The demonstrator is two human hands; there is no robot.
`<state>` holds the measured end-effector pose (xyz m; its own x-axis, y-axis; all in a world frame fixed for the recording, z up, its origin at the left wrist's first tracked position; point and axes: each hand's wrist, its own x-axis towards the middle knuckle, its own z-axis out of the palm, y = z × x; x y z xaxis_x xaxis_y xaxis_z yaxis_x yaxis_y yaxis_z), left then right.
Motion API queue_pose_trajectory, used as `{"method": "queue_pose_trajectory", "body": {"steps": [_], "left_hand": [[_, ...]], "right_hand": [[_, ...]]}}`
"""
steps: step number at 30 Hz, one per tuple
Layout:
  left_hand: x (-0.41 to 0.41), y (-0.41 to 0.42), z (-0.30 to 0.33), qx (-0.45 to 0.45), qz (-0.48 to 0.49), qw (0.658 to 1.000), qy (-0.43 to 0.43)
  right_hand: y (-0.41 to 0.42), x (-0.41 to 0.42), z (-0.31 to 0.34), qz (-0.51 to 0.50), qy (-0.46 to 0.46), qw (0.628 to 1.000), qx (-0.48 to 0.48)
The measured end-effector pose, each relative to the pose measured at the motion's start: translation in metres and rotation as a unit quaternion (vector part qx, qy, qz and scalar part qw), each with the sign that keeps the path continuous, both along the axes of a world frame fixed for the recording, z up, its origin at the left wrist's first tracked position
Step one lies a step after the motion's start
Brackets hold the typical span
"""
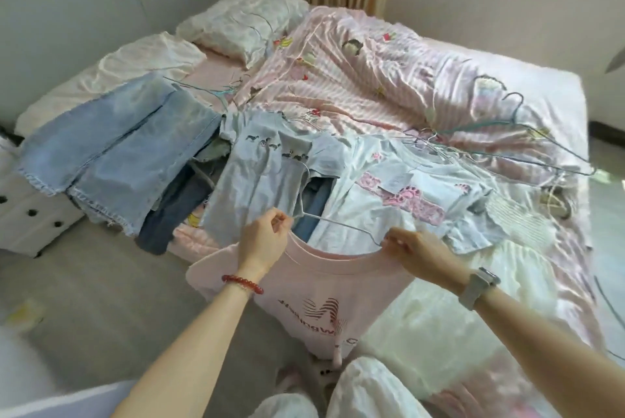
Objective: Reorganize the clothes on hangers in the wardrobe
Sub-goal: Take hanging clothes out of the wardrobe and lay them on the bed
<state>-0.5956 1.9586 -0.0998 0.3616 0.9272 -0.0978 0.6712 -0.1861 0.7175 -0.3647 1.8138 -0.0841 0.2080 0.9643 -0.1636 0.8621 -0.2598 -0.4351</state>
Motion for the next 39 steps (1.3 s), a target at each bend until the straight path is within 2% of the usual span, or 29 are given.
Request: {"method": "queue_pose_trajectory", "body": {"steps": [3,6,9,12,14,20,24,26,30,34,37,39], "left_hand": [[0.030,0.016,-0.006,-0.043,-0.042,0.998,0.036],[0.062,0.028,-0.004,-0.044,-0.070,0.995,0.049],[0.103,0.035,0.011,-0.013,-0.102,0.995,0.010],[0.149,0.036,0.031,0.034,-0.108,0.993,-0.045],[0.182,0.036,0.043,0.048,-0.116,0.989,-0.076],[0.292,0.054,0.069,0.193,-0.072,0.971,-0.121],[0.354,0.080,0.052,0.268,-0.060,0.959,-0.076],[0.375,0.088,0.025,0.236,-0.097,0.967,-0.018],[0.373,0.074,-0.055,0.092,-0.159,0.974,0.133],[0.347,0.050,-0.129,-0.048,-0.212,0.935,0.279],[0.336,0.043,-0.167,-0.111,-0.230,0.905,0.339],[0.333,0.041,-0.183,-0.155,-0.237,0.889,0.360]], "right_hand": [[-0.012,0.012,-0.004,-0.049,0.056,0.996,-0.055],[-0.021,0.024,0.004,-0.139,0.082,0.986,-0.040],[-0.024,0.041,0.017,-0.244,0.007,0.969,0.044],[-0.022,0.062,0.032,-0.331,-0.089,0.928,0.145],[-0.019,0.081,0.040,-0.359,-0.110,0.906,0.194],[0.003,0.175,0.054,-0.452,0.002,0.848,0.276],[0.037,0.252,0.039,-0.460,0.051,0.846,0.265],[0.054,0.295,0.018,-0.474,0.064,0.845,0.240],[0.084,0.364,-0.043,-0.496,0.104,0.845,0.172],[0.107,0.396,-0.118,-0.502,0.111,0.856,0.045],[0.122,0.400,-0.165,-0.480,0.102,0.871,-0.014],[0.128,0.393,-0.190,-0.426,0.070,0.900,-0.058]]}}
